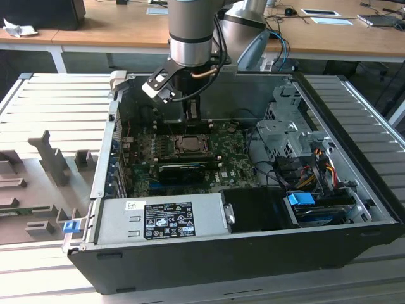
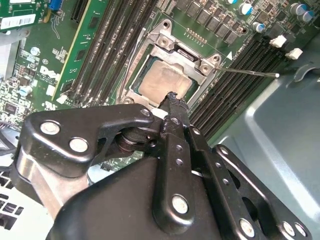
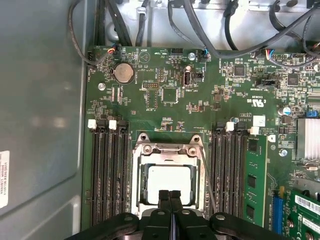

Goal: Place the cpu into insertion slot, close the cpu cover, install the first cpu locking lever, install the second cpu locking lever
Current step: 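Install the first cpu locking lever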

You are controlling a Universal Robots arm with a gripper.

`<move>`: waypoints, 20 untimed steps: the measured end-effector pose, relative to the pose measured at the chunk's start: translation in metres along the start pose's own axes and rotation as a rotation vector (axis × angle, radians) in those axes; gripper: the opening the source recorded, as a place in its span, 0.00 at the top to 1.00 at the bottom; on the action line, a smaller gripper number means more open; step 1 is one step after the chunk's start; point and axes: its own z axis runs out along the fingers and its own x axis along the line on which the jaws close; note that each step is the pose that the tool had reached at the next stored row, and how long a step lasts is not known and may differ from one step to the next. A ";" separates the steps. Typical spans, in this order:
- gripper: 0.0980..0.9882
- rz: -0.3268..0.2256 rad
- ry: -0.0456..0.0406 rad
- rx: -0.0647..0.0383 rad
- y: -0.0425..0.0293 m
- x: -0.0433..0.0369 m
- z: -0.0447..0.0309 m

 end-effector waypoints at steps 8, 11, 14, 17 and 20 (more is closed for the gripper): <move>0.99 0.000 0.0000 0.000 0.0006 0.0000 -0.0160; 0.99 0.000 -0.0001 0.000 0.0012 0.0001 -0.0318; 0.99 0.000 0.0003 0.000 0.0013 0.0000 -0.0337; 0.99 -0.017 0.0006 0.000 0.0013 -0.0002 -0.0337; 0.99 -0.077 0.0029 0.000 0.0013 -0.0002 -0.0334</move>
